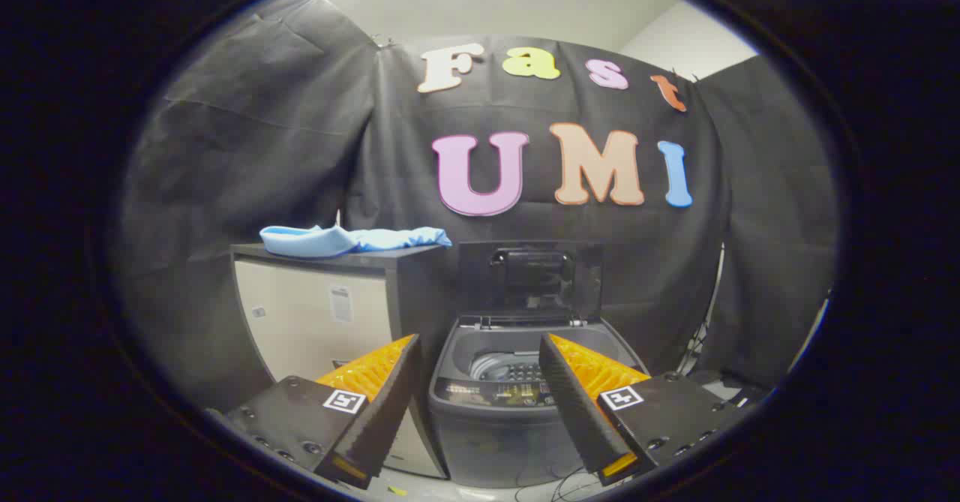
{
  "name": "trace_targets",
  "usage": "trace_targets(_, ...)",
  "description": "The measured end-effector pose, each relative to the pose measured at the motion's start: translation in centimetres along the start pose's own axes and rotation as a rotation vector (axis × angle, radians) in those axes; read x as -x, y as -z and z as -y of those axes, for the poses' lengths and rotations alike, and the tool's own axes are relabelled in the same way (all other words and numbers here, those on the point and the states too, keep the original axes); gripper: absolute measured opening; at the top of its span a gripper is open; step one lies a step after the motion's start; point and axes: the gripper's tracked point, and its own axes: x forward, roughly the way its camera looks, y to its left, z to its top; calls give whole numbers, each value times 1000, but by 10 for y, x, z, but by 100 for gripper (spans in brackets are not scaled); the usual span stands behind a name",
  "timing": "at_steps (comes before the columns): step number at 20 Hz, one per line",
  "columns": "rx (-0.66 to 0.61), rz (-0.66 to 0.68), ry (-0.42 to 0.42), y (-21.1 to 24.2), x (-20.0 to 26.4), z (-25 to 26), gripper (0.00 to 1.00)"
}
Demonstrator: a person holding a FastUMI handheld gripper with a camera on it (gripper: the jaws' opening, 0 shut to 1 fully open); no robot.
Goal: Put the clothes into the washing machine and then close the washing machine lid.
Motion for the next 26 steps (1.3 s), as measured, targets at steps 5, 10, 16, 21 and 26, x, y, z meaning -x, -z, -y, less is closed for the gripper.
trace_targets(5, 32, 11, -18, -23, -7, -34, 98)
trace_targets(10, -20, -10, -62, -28, -16, -69, 98)
trace_targets(16, -50, -6, -18, -34, -23, -69, 98)
trace_targets(21, -96, 2, 8, -53, -39, -69, 98)
trace_targets(26, -77, 43, -17, -120, -76, -97, 97)
